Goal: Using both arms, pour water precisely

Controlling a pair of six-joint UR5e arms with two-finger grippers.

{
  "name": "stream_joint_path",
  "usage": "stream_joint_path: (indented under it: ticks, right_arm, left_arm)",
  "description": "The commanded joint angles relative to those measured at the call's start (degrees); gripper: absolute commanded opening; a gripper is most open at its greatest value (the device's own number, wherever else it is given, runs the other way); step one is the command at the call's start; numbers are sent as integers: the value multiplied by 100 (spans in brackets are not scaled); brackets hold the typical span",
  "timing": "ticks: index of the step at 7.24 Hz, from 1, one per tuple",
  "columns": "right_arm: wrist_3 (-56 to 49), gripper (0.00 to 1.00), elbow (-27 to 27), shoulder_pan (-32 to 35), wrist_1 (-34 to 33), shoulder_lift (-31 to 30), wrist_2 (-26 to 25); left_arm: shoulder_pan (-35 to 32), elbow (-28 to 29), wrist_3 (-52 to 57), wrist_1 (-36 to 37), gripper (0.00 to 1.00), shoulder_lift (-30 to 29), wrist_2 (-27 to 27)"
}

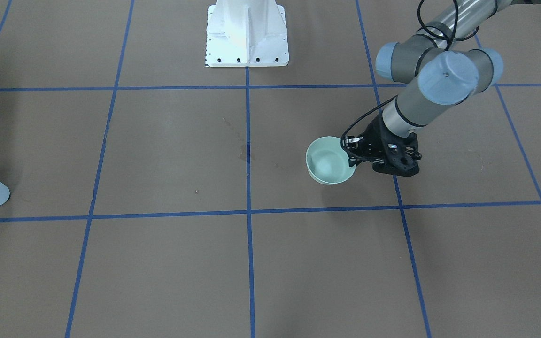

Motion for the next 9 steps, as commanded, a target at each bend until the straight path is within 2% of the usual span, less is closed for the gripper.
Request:
stream_joint_path:
  ticks: [1, 2, 4, 6, 7, 8, 9]
  right_arm:
    - [9, 100, 0, -8, 0, 0, 0]
    - [9, 100, 0, 0, 0, 9, 0]
    - [9, 100, 0, 0, 0, 9, 0]
    - [9, 100, 0, 0, 0, 18, 0]
    - [9, 100, 0, 0, 0, 18, 0]
    - [9, 100, 0, -8, 0, 26, 0]
    - [0, 100, 0, 0, 0, 26, -9]
  left_arm:
    - [599, 568, -574, 25, 0, -796, 528]
    - [837, 884, -698, 16, 0, -1087, 818]
    - [1110, 1570, -805, 16, 0, -1659, 979]
    - [1278, 1582, -796, 16, 0, -1678, 1058]
    - [1296, 1582, -787, -2, 8, -1670, 1058]
    - [1313, 1582, -787, -2, 34, -1661, 1058]
    - [1314, 1564, -761, -2, 79, -1661, 1058]
